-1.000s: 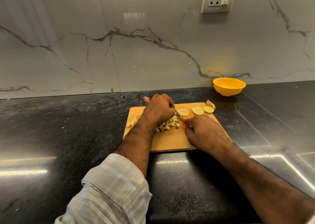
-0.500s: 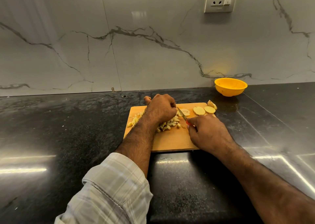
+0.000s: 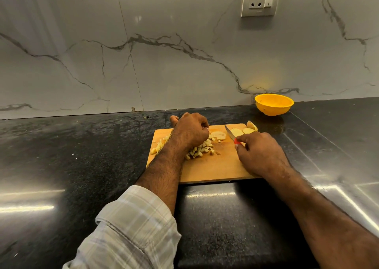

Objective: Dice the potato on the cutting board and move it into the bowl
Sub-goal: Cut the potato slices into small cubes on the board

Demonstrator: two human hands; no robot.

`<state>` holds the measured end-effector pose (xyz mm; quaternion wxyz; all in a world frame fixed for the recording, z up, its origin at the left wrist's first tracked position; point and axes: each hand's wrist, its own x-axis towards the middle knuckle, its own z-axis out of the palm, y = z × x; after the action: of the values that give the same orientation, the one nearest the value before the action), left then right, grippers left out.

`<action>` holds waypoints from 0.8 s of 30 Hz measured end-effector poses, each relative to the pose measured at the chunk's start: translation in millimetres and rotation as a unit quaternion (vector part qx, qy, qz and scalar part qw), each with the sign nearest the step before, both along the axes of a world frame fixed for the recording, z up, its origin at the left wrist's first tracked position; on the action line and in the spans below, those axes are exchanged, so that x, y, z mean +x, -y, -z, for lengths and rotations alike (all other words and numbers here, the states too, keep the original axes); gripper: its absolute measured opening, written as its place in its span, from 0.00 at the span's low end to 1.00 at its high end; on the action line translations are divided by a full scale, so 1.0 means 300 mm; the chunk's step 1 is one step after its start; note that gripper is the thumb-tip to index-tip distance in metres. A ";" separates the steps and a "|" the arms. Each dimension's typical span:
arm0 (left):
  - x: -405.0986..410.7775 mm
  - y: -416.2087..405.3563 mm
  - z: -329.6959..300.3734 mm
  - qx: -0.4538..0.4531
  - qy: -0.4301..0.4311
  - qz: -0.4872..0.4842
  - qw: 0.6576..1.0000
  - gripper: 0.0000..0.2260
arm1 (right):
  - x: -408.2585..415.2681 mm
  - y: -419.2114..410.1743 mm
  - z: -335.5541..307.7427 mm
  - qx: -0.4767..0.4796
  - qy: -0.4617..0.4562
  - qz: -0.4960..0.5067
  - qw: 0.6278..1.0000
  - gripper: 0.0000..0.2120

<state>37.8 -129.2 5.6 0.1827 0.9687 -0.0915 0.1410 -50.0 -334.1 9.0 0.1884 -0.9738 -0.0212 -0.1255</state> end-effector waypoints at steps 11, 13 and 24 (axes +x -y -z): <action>0.008 0.002 0.004 0.014 -0.024 -0.014 1.000 0.17 | -0.029 -0.019 0.004 0.024 -0.020 -0.115 0.993 0.17; 0.009 0.006 0.003 0.009 -0.037 -0.014 0.999 0.21 | -0.036 -0.019 0.004 0.031 -0.013 -0.133 0.991 0.17; 0.001 0.010 0.003 0.016 -0.033 0.004 0.999 0.23 | -0.037 0.004 0.006 0.000 0.060 -0.035 0.998 0.16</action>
<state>38.0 -132.3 4.8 0.1707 0.9753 -0.0914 0.1067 -61.1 -335.3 7.3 0.1911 -0.9631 -0.0666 -0.1774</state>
